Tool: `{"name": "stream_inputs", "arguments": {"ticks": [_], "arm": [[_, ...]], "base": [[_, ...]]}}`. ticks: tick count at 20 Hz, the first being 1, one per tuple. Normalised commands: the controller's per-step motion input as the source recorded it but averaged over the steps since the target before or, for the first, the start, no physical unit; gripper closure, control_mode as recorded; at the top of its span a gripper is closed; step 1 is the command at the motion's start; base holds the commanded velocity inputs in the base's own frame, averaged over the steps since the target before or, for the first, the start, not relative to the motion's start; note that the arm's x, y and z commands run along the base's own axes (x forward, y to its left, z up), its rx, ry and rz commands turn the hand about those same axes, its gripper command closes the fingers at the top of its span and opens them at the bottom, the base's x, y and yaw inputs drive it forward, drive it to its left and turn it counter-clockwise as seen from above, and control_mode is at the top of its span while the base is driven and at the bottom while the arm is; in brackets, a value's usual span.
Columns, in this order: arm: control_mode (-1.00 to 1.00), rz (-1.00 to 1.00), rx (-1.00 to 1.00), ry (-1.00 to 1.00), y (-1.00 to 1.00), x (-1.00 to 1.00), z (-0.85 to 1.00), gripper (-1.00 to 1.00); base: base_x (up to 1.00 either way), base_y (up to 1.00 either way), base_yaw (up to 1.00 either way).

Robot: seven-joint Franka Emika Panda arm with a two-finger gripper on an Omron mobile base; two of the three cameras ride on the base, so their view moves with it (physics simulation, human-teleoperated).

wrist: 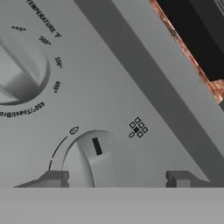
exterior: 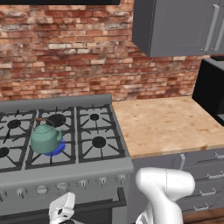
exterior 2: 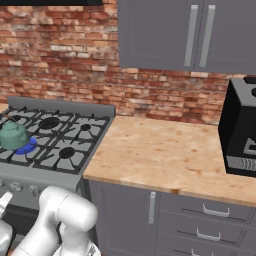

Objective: The kettle is done boiling. Turn off the stove, then wait for 300 timesteps before moving the kettle to the dining table.

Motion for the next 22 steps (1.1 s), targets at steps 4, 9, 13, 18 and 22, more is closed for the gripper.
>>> {"name": "stream_inputs", "arguments": {"ticks": [4,9,13,18,22], "arm": [[-1.00,0.00,0.00,0.00,0.00,0.26,-0.11,-1.00],[-1.00,0.00,0.00,-0.03,-0.04,0.06,-0.02,-1.00],[-1.00,0.00,0.00,-0.03,-0.28,0.02,0.00,-1.00],[-1.00,0.00,0.00,-0.02,-0.18,0.14,0.00,-1.00],[-1.00,0.03,0.00,0.00,-0.06,0.28,0.00,-1.00]], "base": [[0.00,0.00,0.00],[0.00,0.00,0.00],[0.00,0.00,0.00],[0.00,0.00,0.00],[0.00,0.00,0.00]]}}
